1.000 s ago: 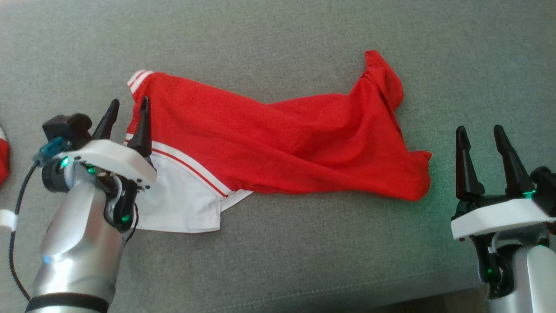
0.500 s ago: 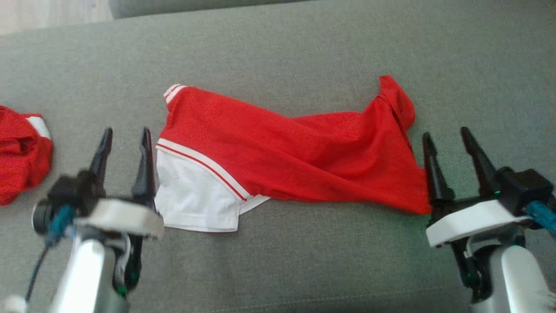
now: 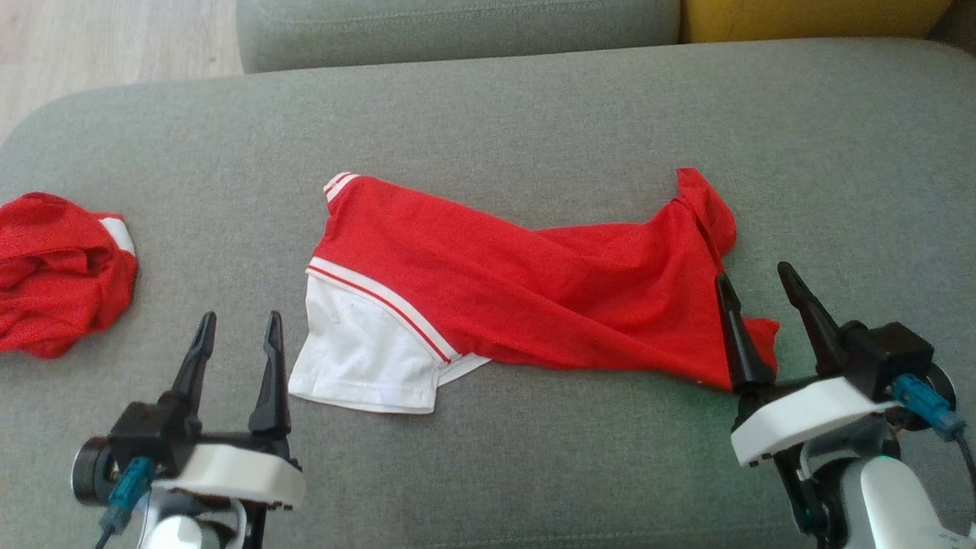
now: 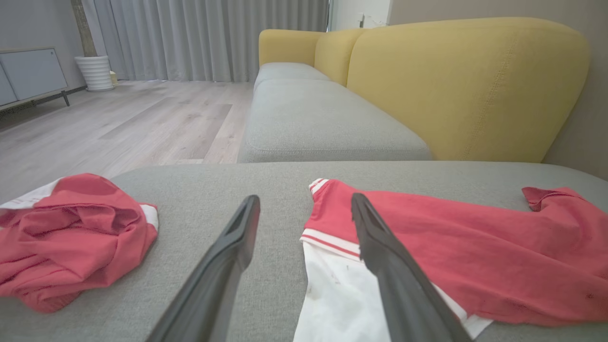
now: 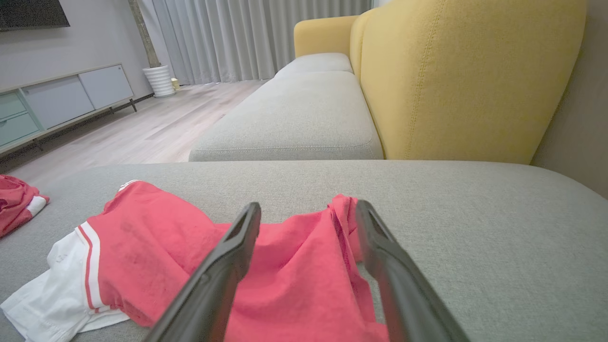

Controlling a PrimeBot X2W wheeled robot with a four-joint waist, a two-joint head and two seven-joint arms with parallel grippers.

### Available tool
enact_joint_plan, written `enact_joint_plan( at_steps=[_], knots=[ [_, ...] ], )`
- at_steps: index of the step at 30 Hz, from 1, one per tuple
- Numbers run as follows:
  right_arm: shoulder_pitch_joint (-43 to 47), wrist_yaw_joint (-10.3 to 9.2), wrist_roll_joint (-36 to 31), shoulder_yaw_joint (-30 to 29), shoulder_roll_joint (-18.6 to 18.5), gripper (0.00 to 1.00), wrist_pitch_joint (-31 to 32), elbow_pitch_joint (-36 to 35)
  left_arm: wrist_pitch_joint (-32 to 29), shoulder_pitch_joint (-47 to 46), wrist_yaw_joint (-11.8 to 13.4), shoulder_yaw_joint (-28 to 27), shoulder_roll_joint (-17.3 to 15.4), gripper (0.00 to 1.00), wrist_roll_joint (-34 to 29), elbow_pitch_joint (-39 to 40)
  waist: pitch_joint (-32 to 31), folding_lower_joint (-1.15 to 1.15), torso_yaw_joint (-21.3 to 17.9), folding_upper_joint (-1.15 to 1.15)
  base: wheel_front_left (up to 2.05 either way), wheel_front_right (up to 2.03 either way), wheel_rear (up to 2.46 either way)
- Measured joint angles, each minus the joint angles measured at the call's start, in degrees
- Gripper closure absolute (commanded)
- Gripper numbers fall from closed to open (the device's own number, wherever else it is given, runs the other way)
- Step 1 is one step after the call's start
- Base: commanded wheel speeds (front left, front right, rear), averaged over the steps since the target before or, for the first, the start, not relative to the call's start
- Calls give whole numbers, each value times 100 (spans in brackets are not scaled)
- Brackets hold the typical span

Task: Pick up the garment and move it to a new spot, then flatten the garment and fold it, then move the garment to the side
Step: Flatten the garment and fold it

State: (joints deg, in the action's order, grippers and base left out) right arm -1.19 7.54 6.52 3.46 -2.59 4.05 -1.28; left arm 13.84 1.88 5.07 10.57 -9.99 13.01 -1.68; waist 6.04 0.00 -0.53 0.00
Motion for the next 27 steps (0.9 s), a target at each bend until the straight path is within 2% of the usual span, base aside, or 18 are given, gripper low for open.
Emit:
enact_joint_plan(
  at_steps=[19,27],
  knots=[
    [94,0,100,-76,0,0,60,56,-164,166,65,131,-1,0,23,140,-29,0,26,0,0,0,0],
    [25,0,52,-445,1,0,303,875,-164,76,41,233,1,0,23,129,197,0,97,0,0,0,0]
  ],
)
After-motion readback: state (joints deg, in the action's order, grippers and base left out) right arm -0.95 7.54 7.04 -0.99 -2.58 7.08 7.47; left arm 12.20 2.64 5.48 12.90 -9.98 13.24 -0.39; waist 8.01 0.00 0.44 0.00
